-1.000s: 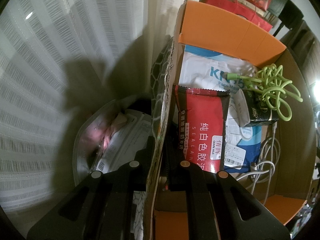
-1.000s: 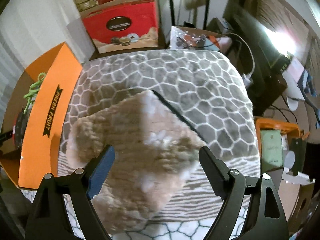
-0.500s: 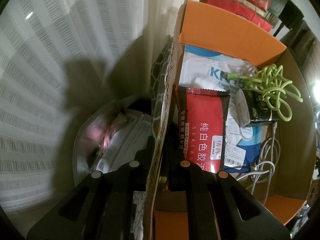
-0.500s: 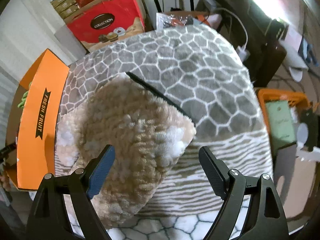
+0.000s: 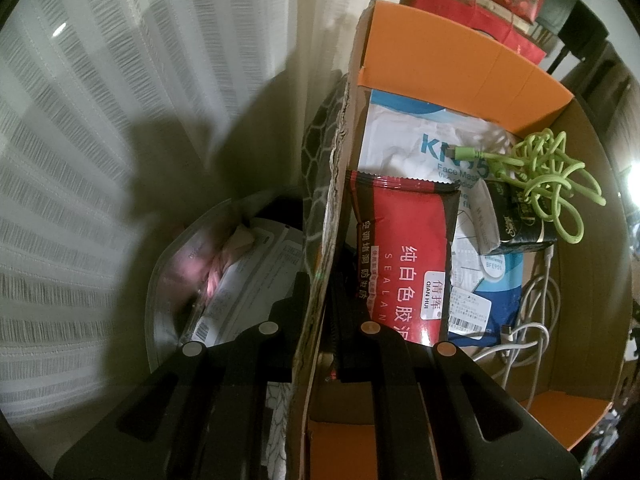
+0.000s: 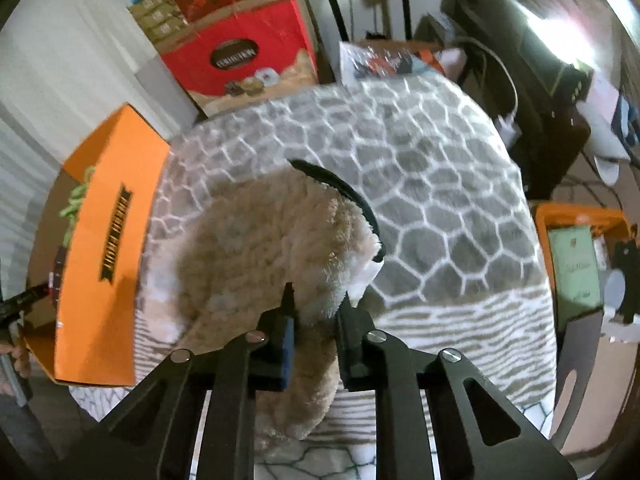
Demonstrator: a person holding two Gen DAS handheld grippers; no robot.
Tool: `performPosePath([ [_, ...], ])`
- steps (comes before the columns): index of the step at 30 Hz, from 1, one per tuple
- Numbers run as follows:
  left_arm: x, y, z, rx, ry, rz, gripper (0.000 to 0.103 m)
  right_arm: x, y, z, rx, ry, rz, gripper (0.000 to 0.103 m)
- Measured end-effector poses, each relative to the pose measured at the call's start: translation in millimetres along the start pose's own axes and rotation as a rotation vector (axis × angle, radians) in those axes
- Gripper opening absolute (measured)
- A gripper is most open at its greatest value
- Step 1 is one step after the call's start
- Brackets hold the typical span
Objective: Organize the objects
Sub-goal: 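Grasp the beige slipper by its rim with the right gripper and lift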
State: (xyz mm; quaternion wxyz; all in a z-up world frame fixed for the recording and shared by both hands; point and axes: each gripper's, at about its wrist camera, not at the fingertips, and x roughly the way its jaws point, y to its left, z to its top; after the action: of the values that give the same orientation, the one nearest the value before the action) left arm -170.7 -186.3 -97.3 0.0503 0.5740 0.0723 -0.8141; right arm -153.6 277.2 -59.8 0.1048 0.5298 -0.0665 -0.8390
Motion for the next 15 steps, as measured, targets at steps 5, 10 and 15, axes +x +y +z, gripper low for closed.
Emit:
performPosePath([
  [5,0,0,0,-0.001,0.000,-0.001,0.009,-23,19,17,-0.040,-0.061,0.024,0.013],
  [10,0,1,0,-0.001,0.001,-0.001,0.009,-46,38,34,-0.084,-0.107,0.019,0.013],
  [15,0,1,-1,0.001,0.000,0.000,0.009,-62,52,44,-0.124,-0.135,0.005,0.012],
])
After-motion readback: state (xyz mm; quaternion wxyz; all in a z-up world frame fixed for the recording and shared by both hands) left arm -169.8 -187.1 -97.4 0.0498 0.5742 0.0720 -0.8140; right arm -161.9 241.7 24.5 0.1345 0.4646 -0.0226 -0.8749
